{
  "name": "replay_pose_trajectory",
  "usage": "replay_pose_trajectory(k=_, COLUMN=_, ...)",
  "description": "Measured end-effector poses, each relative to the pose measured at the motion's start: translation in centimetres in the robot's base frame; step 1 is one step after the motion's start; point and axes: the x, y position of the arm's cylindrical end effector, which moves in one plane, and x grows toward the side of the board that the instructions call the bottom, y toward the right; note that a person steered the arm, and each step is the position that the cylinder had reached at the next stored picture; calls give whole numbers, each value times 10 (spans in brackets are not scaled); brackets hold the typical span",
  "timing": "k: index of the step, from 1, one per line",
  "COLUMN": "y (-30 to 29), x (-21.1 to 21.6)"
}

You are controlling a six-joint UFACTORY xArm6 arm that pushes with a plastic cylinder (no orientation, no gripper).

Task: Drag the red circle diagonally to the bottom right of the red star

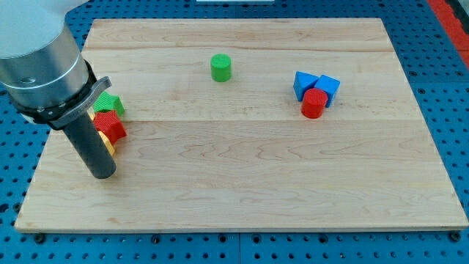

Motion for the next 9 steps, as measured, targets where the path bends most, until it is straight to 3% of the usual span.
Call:
replay_pose_trajectory(k=2, y=222, x=-12)
replay_pose_trajectory(k=3, y=355, x=-57)
replay_pose_trajectory(k=4, y=424, x=-108)
replay_pose_trajectory(k=5, y=370, x=-127)
replay_pose_trajectory(k=7, y=204, x=-106)
replay_pose_trajectory(k=9, y=150, x=-65)
